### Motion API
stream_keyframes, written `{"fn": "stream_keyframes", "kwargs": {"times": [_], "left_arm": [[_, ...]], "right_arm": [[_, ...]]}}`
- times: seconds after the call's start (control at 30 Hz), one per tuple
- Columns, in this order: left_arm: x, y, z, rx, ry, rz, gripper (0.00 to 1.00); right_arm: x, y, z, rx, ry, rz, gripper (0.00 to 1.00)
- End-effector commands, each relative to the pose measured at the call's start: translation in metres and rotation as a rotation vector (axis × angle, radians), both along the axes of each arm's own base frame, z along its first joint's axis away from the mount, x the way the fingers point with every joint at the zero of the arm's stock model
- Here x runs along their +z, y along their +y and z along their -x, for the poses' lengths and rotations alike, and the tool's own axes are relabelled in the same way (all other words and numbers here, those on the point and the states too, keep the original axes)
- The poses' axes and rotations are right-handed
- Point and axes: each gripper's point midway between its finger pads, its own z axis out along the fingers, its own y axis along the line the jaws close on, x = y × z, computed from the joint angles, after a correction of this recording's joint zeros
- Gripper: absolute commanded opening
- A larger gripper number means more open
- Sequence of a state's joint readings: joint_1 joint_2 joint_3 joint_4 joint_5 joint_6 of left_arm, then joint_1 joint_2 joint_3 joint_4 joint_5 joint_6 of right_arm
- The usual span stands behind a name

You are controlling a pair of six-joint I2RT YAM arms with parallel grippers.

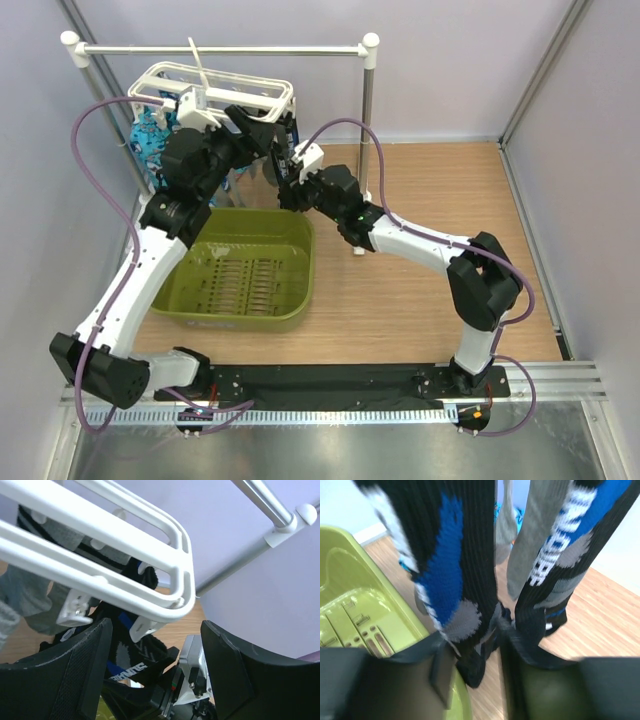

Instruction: Remove the socks clipped to the hanger

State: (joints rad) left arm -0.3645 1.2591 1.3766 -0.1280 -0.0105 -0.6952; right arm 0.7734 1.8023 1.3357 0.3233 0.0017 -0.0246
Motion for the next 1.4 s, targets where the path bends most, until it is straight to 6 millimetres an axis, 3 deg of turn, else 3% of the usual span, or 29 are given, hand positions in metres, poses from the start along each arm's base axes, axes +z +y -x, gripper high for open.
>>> {"fn": "stream_keyframes", "kwargs": {"times": [0.0, 0.17, 0.2, 0.43, 0.6, 1.03, 1.27, 1.3, 1.37], "left_arm": [[0.045, -0.01, 0.006, 0.009, -0.15, -0.024, 0.75], [0.035, -0.013, 0.002, 0.076, -0.138, -0.082, 0.74], [0.031, -0.012, 0.0, 0.089, -0.127, -0.09, 0.73], [0.025, 0.002, -0.01, 0.211, -0.091, -0.145, 0.7], [0.026, -0.004, -0.016, 0.208, -0.097, -0.173, 0.7], [0.004, -0.013, -0.019, 0.222, -0.066, -0.242, 0.64], [0.005, -0.015, -0.023, 0.226, -0.06, -0.243, 0.5], [0.004, -0.016, -0.023, 0.224, -0.058, -0.244, 0.4], [0.003, -0.016, -0.024, 0.222, -0.052, -0.243, 0.31]], "right_arm": [[0.05, 0.003, 0.003, 0.01, -0.107, -0.115, 0.39], [0.057, 0.009, 0.014, 0.032, -0.114, -0.119, 0.16], [0.058, 0.006, 0.01, 0.0, -0.118, -0.117, 0.01], [0.057, 0.009, 0.018, -0.009, -0.117, -0.109, 0.01], [0.061, 0.013, 0.024, -0.018, -0.142, -0.094, 0.01], [0.06, 0.013, 0.028, -0.013, -0.136, -0.098, 0.01], [0.057, 0.012, 0.03, -0.006, -0.136, -0.094, 0.01], [0.056, 0.012, 0.03, -0.006, -0.135, -0.093, 0.01], [0.058, 0.011, 0.03, -0.006, -0.138, -0.094, 0.01]]}}
